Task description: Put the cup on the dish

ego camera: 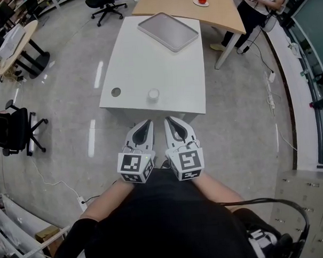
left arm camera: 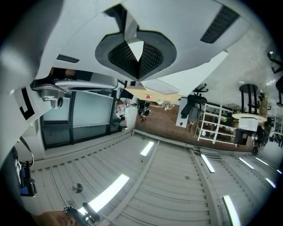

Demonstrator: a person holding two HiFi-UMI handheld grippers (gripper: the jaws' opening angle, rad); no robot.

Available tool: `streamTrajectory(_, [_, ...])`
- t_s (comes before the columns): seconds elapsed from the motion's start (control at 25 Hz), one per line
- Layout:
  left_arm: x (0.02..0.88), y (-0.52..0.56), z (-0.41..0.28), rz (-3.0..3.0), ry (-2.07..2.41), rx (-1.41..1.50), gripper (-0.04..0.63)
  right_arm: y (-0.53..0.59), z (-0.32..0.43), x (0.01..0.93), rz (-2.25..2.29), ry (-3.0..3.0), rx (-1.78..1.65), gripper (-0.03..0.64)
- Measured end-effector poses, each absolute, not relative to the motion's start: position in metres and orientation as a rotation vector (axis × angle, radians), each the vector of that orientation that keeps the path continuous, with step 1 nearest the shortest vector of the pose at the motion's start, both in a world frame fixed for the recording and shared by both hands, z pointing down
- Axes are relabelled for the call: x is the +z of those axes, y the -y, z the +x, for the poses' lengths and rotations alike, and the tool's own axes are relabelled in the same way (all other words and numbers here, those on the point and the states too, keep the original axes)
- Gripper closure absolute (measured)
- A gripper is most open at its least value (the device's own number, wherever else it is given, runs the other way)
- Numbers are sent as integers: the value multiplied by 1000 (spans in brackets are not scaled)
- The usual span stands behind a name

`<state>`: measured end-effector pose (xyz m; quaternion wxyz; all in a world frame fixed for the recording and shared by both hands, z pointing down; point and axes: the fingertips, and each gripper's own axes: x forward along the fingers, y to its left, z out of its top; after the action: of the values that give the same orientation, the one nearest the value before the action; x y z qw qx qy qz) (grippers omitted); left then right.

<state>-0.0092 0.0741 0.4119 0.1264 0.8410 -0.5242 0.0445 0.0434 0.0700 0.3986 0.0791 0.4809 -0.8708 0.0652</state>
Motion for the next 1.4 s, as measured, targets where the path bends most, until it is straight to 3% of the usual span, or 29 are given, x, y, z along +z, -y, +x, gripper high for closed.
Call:
streamTrajectory(0.8, [418,-69,-15,2434,1513,126,588,-63,53,406,1498,2559,219,603])
streamTrajectory(1.4, [439,17,-27,2444,1404,161,588,12,51,423,1599,2463,272,603])
